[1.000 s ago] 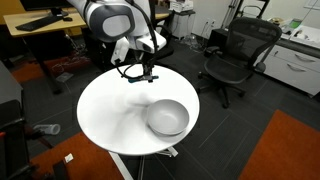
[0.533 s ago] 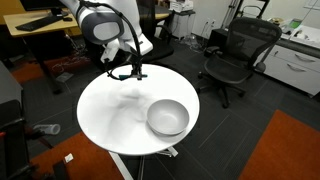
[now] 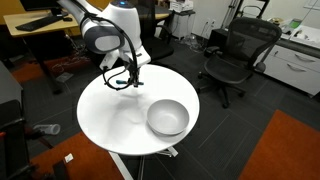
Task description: Take the marker from the bowl and put it on the table
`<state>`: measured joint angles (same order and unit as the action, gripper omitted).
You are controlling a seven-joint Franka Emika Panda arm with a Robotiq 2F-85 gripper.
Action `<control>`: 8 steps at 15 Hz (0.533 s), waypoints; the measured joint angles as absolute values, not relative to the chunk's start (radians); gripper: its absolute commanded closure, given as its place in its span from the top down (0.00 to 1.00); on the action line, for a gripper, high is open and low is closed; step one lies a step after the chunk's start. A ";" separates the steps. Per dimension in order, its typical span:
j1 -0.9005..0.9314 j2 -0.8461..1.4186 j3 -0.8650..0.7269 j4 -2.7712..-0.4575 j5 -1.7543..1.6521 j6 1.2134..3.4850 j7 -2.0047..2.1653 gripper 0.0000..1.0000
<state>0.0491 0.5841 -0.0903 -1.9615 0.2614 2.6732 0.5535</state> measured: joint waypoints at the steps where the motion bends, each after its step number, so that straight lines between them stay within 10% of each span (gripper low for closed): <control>1: 0.048 0.598 -0.090 -1.958 0.261 2.673 0.553 0.05; 5: 0.044 0.638 -0.090 -1.941 0.262 2.673 0.553 0.05; 6: 0.042 0.644 -0.090 -1.936 0.262 2.673 0.553 0.38; 8: 0.038 0.654 -0.090 -1.928 0.262 2.672 0.554 0.51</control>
<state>0.0383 0.6541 -0.0899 -1.9275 0.2615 2.6716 0.5535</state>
